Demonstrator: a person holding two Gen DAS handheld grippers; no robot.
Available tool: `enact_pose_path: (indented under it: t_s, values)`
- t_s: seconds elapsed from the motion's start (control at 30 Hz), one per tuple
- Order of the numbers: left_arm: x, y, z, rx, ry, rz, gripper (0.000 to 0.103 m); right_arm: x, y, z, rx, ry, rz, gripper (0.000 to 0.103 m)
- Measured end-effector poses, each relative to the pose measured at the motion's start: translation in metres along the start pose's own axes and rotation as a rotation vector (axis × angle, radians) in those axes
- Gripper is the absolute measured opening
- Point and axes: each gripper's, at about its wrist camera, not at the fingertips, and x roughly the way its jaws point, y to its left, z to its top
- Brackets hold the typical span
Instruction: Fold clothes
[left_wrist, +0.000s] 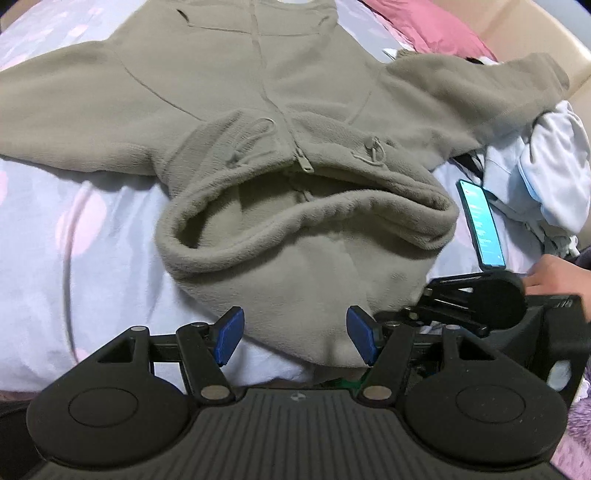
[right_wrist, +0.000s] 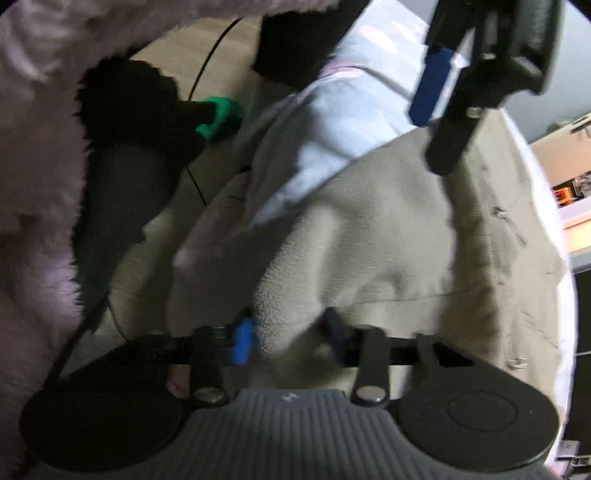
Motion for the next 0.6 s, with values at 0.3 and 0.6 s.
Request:
enact_pose_path:
  t_s: [0.3,0.6]
  values:
    - [-0.045,0.015,0.019,-0.023,-0.11,0.027,0.06,-0.067,-0.078,0.008,0.541,-0.3,0.356,0.016]
    - [-0.011,0.015,0.008,-0.009,0.02,0.067,0.058,-0.013,-0.041,0.034,0.477,-0.162,0.464,0.017]
